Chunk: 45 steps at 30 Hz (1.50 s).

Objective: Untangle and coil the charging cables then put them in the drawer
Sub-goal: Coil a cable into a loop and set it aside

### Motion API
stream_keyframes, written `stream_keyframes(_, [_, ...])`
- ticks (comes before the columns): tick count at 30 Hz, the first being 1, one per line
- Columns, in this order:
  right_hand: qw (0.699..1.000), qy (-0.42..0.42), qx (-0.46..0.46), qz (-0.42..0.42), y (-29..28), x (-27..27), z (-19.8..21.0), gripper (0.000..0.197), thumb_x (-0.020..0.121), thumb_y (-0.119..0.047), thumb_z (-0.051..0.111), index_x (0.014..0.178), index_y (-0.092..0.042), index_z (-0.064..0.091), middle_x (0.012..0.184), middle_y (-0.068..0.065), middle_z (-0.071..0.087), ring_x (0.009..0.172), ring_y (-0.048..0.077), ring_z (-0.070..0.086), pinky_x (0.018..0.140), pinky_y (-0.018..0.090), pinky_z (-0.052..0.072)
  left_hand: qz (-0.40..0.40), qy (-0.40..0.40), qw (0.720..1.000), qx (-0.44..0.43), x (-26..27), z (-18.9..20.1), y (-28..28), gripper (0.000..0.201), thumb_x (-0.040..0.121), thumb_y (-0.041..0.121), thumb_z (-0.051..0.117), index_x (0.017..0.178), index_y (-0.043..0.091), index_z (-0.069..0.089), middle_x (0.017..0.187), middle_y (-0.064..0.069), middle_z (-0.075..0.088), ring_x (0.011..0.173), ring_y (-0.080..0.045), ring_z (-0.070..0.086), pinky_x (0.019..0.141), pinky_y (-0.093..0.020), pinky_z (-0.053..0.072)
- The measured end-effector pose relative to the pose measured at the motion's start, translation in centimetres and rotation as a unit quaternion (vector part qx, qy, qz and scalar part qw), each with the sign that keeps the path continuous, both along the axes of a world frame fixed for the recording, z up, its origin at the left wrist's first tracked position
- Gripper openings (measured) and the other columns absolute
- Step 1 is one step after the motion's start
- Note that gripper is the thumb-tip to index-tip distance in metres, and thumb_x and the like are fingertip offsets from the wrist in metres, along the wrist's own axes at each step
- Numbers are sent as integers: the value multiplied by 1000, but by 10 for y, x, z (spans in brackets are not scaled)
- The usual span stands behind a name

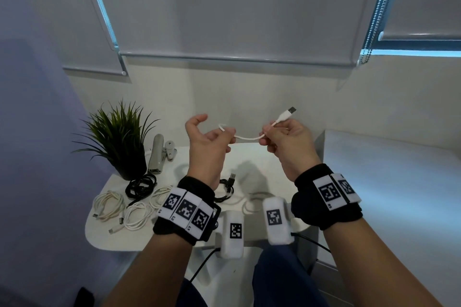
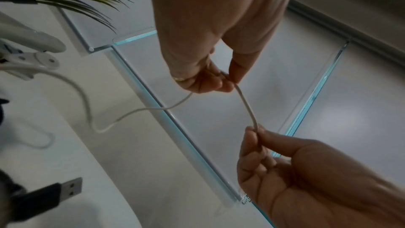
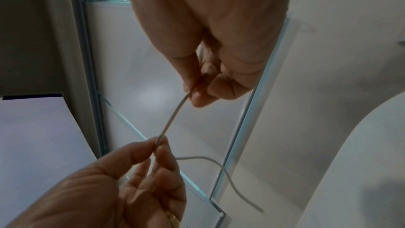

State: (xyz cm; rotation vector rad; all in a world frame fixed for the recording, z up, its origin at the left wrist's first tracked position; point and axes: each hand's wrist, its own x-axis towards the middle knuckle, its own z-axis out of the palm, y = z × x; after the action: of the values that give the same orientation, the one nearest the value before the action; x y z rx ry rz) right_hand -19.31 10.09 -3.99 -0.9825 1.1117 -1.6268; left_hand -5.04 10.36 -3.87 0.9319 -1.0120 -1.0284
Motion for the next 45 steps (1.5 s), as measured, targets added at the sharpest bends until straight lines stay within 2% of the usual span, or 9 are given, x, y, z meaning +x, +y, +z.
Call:
stream_keyframes(3, [999,-30,-7,-20,1,-3,3,30,87,3,61,85,-18,39,68,10,63,51,17,57,49,24,42,-29,-34,999,-26,3,3,0,30,87,-3,57,100,25,57,75,3,62,65,-4,57,60,-17,42])
stream_keyframes(8, [998,40,-19,-46,3,-11,6,20,89,2,56,82,-16,58,67,8,62,49,13,58,51,22,44,-93,-132,985,-65,2,5,5,29,88,-8,53,102,15,63,88,-2,68,79,-9,62,69,-15,48])
stream_keyframes(17, [959,281,-33,21,12,-15,7,23,91,-18,61,69,-17,68,69,5,60,65,14,51,65,22,43,8,-173,980,-100,0,19,0,8,91,16,61,84,14,66,60,-1,58,50,-4,50,51,-15,44])
stream_keyframes(20, [976,216,-31,25,14,-15,13,30,97,-18,49,70,-19,61,70,-1,64,61,5,55,59,16,39,21,-273,958,-90,5,11,-7,13,91,23,61,82,15,68,57,5,46,47,-2,37,49,-13,33])
stream_keyframes(23, [992,93,-31,84,16,-13,19,30,102,-19,38,75,-15,53,56,-4,61,61,20,59,55,23,39,0,-377,925,-51,4,0,-11,19,93,25,56,85,12,66,58,8,45,49,-5,37,49,-16,31])
stream_keyframes(27, [990,-71,-36,118,22,-15,27,24,102,-17,38,82,-13,52,53,-4,53,45,14,47,51,27,33,-67,-409,910,-5,-5,-11,-2,19,99,23,43,89,11,54,74,5,61,61,-8,49,54,-19,35])
stream_keyframes(34, [977,-155,-91,112,21,-23,35,21,96,6,41,95,-8,56,99,11,69,87,22,70,72,27,58,-232,-432,871,-2,-12,-9,25,10,98,23,46,95,18,54,72,-1,61,48,4,50,52,-17,37])
stream_keyframes(41, [994,-79,-61,32,11,-25,25,26,95,6,42,114,-5,57,115,11,59,112,21,59,94,30,49,-285,-455,842,-50,-3,11,31,17,99,25,46,94,27,62,56,19,54,61,-6,54,72,-31,49])
stream_keyframes(45, [989,142,-47,-8,14,-19,23,25,95,0,47,116,-9,57,94,-1,64,84,4,60,82,21,47,-229,-428,871,-81,-2,18,30,18,98,28,47,91,22,63,58,6,53,47,-1,45,49,-14,37])
